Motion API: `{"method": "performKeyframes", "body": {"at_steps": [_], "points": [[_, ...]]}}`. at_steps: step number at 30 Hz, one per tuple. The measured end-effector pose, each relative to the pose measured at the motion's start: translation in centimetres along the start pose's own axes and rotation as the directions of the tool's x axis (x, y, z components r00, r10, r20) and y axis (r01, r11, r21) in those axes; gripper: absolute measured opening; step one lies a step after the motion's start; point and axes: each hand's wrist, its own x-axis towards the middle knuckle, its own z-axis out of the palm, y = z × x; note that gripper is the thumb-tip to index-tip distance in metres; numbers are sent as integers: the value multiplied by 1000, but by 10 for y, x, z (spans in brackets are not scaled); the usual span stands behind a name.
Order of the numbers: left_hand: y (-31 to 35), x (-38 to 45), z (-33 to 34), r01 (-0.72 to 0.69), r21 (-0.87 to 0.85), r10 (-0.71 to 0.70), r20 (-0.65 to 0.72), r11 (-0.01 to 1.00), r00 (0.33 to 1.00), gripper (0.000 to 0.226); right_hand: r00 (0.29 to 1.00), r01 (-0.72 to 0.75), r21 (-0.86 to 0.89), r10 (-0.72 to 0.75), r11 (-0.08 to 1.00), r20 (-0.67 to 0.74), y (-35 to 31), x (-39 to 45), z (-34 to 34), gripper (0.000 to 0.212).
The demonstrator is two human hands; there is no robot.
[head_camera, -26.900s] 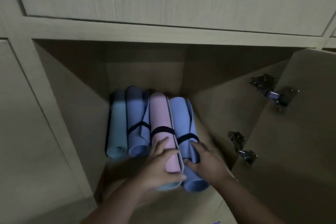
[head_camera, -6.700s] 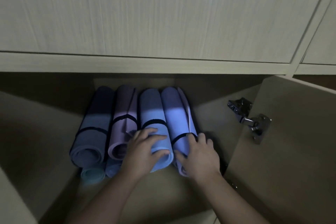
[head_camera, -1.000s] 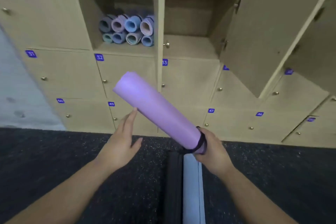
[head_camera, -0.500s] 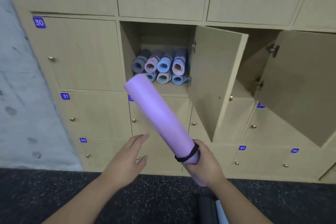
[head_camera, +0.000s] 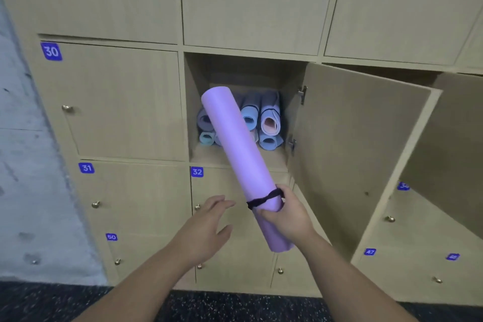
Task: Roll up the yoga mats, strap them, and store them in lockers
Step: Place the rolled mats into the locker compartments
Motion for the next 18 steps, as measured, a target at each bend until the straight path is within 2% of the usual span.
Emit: {"method": "performKeyframes", "body": {"at_steps": [7, 13, 18], "points": [[-35, 126, -15, 9, 33, -8, -56, 999, 998, 60, 999, -11, 55, 9, 998, 31, -9, 133, 25, 49], [-67, 210, -8, -33, -36, 27, -159, 999, 987, 62, 1000, -13, 236, 6, 972, 30, -35, 235, 44, 41], [-100, 256, -23, -131, 35, 135, -208, 991, 969, 62, 998, -49, 351, 56, 935, -10, -62, 291, 65, 45]]}}
